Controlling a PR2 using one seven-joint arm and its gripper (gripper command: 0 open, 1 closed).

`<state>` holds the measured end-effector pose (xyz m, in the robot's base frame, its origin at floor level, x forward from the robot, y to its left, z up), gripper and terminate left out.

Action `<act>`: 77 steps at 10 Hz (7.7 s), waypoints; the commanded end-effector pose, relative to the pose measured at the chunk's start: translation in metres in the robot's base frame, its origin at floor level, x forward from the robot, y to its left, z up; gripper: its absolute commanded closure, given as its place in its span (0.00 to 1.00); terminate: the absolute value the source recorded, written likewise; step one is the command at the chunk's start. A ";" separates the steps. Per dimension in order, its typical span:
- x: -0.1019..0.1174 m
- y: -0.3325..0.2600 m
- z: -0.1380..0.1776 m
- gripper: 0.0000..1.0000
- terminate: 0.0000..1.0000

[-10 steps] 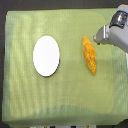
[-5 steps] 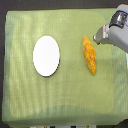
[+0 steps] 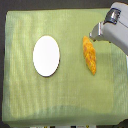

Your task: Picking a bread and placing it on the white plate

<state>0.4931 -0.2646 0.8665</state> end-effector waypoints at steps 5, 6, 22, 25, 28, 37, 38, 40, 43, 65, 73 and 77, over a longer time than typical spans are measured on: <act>0.026 0.042 -0.090 0.00 0.00; 0.027 0.045 -0.095 0.00 0.00; 0.008 0.065 -0.153 0.00 0.00; 0.009 0.058 -0.146 1.00 0.00; 0.010 0.052 -0.142 1.00 0.00; 0.017 0.040 -0.136 1.00 0.00; 0.017 0.038 -0.135 1.00 0.00; 0.016 0.033 -0.103 1.00 0.00; 0.021 0.043 -0.031 1.00 0.00; 0.036 0.356 -0.085 1.00 0.00; 0.021 0.363 -0.090 0.00 0.00; 0.020 0.360 -0.090 0.00 0.00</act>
<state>0.5204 0.0988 0.7803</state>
